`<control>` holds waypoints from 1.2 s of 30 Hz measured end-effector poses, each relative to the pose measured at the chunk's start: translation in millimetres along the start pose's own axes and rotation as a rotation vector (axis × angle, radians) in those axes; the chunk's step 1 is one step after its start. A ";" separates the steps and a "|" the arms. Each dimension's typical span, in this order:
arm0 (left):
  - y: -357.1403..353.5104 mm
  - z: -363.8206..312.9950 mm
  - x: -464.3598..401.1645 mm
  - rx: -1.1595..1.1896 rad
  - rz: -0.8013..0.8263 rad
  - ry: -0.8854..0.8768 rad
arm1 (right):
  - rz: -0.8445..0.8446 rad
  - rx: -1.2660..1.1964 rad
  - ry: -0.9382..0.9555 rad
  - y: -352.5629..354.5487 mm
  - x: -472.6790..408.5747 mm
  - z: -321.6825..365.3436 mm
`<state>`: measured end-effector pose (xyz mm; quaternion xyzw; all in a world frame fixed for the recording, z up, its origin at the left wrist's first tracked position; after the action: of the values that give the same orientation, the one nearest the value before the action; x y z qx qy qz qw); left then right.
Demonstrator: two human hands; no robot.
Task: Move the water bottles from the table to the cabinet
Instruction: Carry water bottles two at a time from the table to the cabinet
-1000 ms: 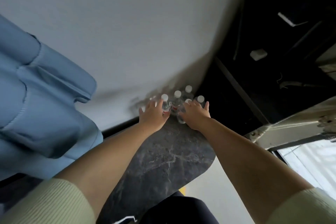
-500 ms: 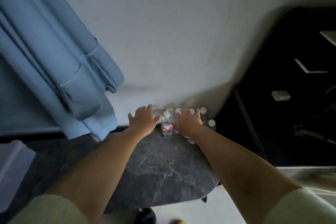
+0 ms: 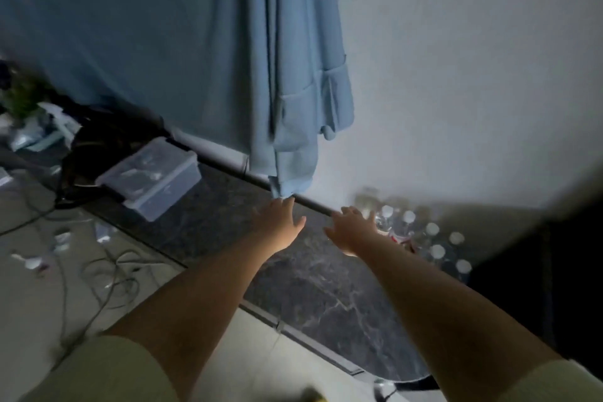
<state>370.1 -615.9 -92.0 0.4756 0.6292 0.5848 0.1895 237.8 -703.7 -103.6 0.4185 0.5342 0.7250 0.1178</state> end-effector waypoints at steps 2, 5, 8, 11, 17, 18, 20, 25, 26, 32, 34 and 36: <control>7.7 34.1 24.8 0.014 -0.044 0.066 | 0.017 0.033 0.057 -1.2 -1.8 32.9; 9.2 97.6 72.3 0.022 -0.068 0.192 | 0.052 0.113 0.149 -9.8 2.6 95.4; 10.5 175.6 135.1 0.073 -0.079 0.387 | 0.071 0.229 0.277 -25.1 18.6 179.3; 12.2 238.8 205.1 0.175 -0.104 0.543 | 0.057 0.258 0.385 -41.3 43.7 264.5; 8.0 345.4 366.7 0.187 -0.202 0.735 | -0.018 0.384 0.666 -88.2 137.8 438.8; 5.9 360.6 390.9 0.186 -0.204 0.768 | -0.036 0.407 0.706 -95.7 153.7 462.0; 0.7 386.8 435.3 0.199 -0.204 0.835 | -0.030 0.413 0.773 -111.4 183.8 500.4; -11.9 446.8 541.7 0.230 -0.229 0.983 | 0.010 0.464 0.880 -149.5 254.5 588.1; -13.9 457.9 563.8 0.245 -0.235 1.016 | 0.013 0.485 0.902 -156.5 267.7 606.5; -34.5 513.8 670.5 0.364 -0.266 1.208 | 0.029 0.593 1.062 -198.6 328.6 712.7; -42.0 529.1 696.5 0.395 -0.285 1.255 | 0.036 0.627 1.110 -212.7 343.7 742.3; -49.0 547.4 722.9 0.419 -0.298 1.304 | 0.038 0.661 1.167 -227.4 361.4 773.5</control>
<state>442.6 287.9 -40.8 -0.0374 0.7725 0.5851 -0.2440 516.9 133.8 -67.4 -0.0189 0.6968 0.6327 -0.3374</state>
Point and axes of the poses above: each hand's wrist, its own x-axis away from the middle knuckle, its own y-axis out of the back of the hand, z = x × y, the point moved 6 cm from there along -x, towards the middle knuckle, and after that the axes turned 6 degrees about z, right-handed, at the moved point
